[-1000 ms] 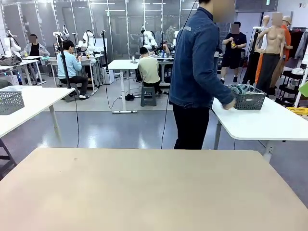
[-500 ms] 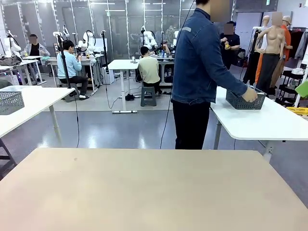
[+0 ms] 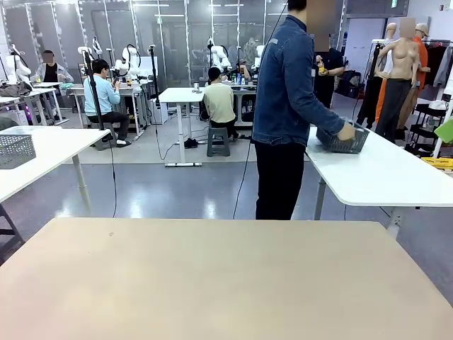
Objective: Fold the towels and place them in the basket.
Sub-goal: When a person lays out a Towel with hook on the table, fold it in half twice.
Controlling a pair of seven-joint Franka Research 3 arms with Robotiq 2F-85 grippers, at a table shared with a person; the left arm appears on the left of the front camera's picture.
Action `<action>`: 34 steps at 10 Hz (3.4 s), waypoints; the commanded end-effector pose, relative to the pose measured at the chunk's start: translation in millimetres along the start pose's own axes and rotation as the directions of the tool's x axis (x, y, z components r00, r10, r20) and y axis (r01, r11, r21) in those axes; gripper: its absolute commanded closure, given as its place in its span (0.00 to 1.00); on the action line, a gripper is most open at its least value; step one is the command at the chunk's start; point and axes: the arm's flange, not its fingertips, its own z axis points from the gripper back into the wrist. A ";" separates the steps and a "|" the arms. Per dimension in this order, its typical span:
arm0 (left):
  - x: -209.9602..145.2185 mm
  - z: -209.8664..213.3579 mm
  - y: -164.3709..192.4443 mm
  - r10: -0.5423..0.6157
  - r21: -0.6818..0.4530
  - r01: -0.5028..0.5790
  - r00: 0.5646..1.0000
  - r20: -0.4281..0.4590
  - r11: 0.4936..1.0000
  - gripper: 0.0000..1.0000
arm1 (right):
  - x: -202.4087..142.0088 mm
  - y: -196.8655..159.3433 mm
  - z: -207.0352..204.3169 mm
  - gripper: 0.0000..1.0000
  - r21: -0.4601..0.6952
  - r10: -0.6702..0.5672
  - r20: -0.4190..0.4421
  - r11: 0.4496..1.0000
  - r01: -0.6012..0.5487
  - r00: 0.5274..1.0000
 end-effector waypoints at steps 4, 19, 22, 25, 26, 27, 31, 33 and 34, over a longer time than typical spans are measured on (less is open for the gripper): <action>0.9 1.5 -0.7 -0.010 0.005 0.010 1.000 -0.001 1.000 0.00 | -1.3 -0.5 0.8 0.00 -0.012 0.004 -0.002 1.000 -0.004 1.000; 0.9 1.5 -0.7 -0.010 0.005 0.010 1.000 -0.001 1.000 0.00 | -1.3 -0.5 0.8 0.00 -0.012 0.004 -0.002 1.000 -0.004 1.000; 0.9 1.5 -0.7 -0.010 0.005 0.010 1.000 -0.001 1.000 0.00 | -1.3 -0.5 0.8 0.00 -0.012 0.004 -0.002 1.000 -0.004 1.000; 0.9 1.5 -0.7 -0.010 0.005 0.010 1.000 -0.001 1.000 0.00 | -1.3 -0.5 0.8 0.00 -0.012 0.004 -0.002 1.000 -0.004 1.000; 0.9 1.5 -0.7 -0.010 0.005 0.010 1.000 -0.001 1.000 0.00 | -1.3 -0.5 0.8 0.00 -0.012 0.004 -0.002 1.000 -0.004 1.000; 0.9 1.5 -0.7 -0.010 0.005 0.010 1.000 -0.001 1.000 0.00 | -1.3 -0.5 0.8 0.00 -0.012 0.004 -0.002 1.000 -0.004 1.000; 0.9 1.5 -0.7 -0.010 0.005 0.010 1.000 -0.001 1.000 0.00 | -1.3 -0.5 0.8 0.00 -0.012 0.004 -0.002 1.000 -0.004 1.000; 0.9 1.5 -0.7 -0.010 0.005 0.010 1.000 -0.001 1.000 0.00 | -1.3 -0.5 0.8 0.00 -0.012 0.004 -0.002 1.000 -0.004 1.000; 0.9 1.5 -0.7 -0.010 0.005 0.010 1.000 -0.001 1.000 0.00 | -1.3 -0.5 0.8 0.00 -0.012 0.004 -0.002 1.000 -0.004 1.000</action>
